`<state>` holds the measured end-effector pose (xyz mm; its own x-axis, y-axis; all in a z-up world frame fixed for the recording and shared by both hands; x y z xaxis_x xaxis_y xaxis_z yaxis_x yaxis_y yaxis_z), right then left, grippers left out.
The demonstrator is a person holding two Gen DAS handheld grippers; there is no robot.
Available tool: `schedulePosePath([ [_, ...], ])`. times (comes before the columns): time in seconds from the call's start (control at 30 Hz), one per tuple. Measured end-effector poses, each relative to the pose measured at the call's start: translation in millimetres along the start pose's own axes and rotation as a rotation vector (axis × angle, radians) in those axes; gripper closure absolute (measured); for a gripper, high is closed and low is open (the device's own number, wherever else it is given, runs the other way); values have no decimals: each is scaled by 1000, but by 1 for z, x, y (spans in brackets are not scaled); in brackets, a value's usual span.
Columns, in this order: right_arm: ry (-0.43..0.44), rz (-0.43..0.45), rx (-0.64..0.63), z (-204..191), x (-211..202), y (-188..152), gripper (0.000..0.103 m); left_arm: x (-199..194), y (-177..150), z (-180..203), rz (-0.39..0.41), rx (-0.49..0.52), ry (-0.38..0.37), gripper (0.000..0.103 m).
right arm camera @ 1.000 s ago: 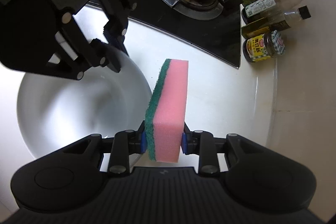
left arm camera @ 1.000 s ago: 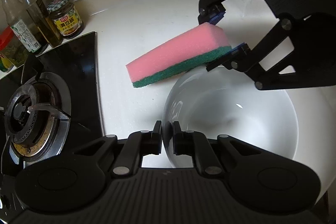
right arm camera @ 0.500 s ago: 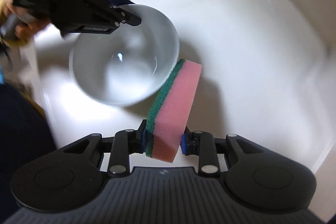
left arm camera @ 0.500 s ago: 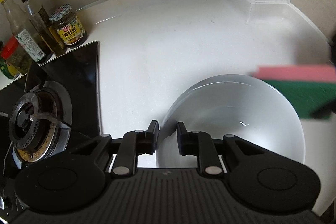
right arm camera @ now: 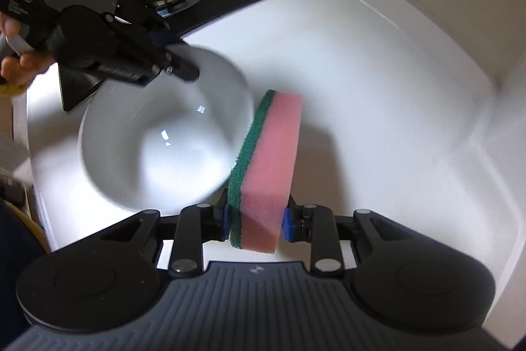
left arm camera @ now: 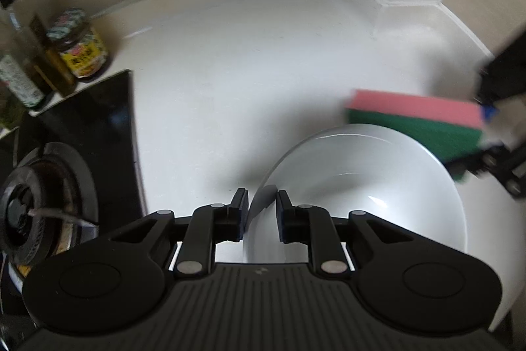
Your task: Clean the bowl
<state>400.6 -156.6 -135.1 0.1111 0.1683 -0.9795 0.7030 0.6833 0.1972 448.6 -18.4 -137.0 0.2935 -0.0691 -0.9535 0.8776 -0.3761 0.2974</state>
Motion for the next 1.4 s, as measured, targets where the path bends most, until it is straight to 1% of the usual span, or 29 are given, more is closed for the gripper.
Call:
schedulePosePath([
  [0.07,-13,15,67,-16,-4,-28,78,-1,-3,-1,6,-43,29,82],
  [0.13,-18,44,146,-22,-6,-44,78,-1,-5,-3,-10,-88,33,83],
  [0.17,-17,69,204,-26,-8,-53,78,-1,-7,-4,-44,-127,30,85],
  [0.2,-6,94,263,-27,-11,-59,78,-1,-10,-4,-96,-156,11,87],
  [0.27,19,132,331,-25,-14,-63,78,-1,-18,-6,-211,-186,-46,95],
  [0.3,23,144,345,-24,-14,-63,78,-2,-20,-7,-242,-185,-64,95],
  [0.37,12,164,355,-22,-14,-61,78,-7,-33,-9,-326,-187,-140,95],
  [0.4,2,169,347,-22,-13,-58,78,-9,-40,-9,-350,-195,-178,94],
  [0.53,-47,176,263,-20,-4,-36,78,-12,-68,-1,-435,-258,-311,89],
  [0.57,-72,168,220,-17,0,-29,78,-12,-73,2,-443,-271,-330,86],
  [0.6,-95,154,182,-14,3,-25,78,-11,-75,4,-436,-282,-335,86],
  [0.63,-101,143,156,-13,5,-24,78,-9,-76,6,-423,-292,-335,86],
  [0.67,-105,138,136,-14,5,-24,78,-6,-77,7,-401,-311,-316,88],
  [0.73,-96,137,150,-17,1,-30,78,-2,-76,7,-360,-338,-261,93],
  [0.77,-93,137,162,-20,0,-34,78,0,-71,7,-323,-346,-210,97],
  [0.8,-95,137,189,-25,-2,-41,78,2,-64,7,-285,-341,-164,98],
  [0.83,-94,136,229,-33,-3,-50,78,3,-56,9,-249,-331,-125,97],
  [0.87,-92,137,255,-39,-2,-55,78,5,-49,10,-230,-320,-105,93],
  [0.93,-89,141,313,-56,-5,-71,78,9,-32,16,-213,-296,-105,86],
  [0.97,-81,145,340,-64,-7,-79,78,12,-21,20,-203,-266,-109,82],
  [1.03,-49,155,381,-79,-12,-91,78,17,-3,29,-181,-183,-107,76],
  [1.07,-44,154,384,-80,-13,-95,78,19,6,35,-173,-120,-104,74],
  [1.1,-40,150,386,-81,-15,-99,78,21,12,39,-176,-70,-102,74],
  [1.13,-44,144,386,-76,-18,-103,78,23,15,41,-211,-49,-109,77],
  [1.17,-56,140,383,-68,-21,-106,78,22,14,40,-246,-56,-122,81],
  [1.2,-86,139,370,-57,-25,-105,78,20,9,37,-267,-71,-135,83],
  [1.23,-132,137,333,-43,-31,-100,78,17,3,34,-278,-80,-146,88],
  [1.3,-182,138,244,-29,-38,-85,78,10,-9,29,-294,-104,-172,89],
  [1.4,-263,125,-28,-14,-42,-36,78,1,-44,28,-357,-196,-234,89],
])
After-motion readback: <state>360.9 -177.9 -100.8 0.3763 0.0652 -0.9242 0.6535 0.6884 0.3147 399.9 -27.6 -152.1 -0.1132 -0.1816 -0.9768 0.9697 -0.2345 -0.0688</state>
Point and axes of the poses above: each gripper's, at about its wrist camera, not at the fingertips, and x roughly the way its jaws point, z to its right, y to its top, the point moved 10 cm from there along x, roughly the way its jaws point, and after that the axes turned 11 degrees about -z, right-handed, at the moved point
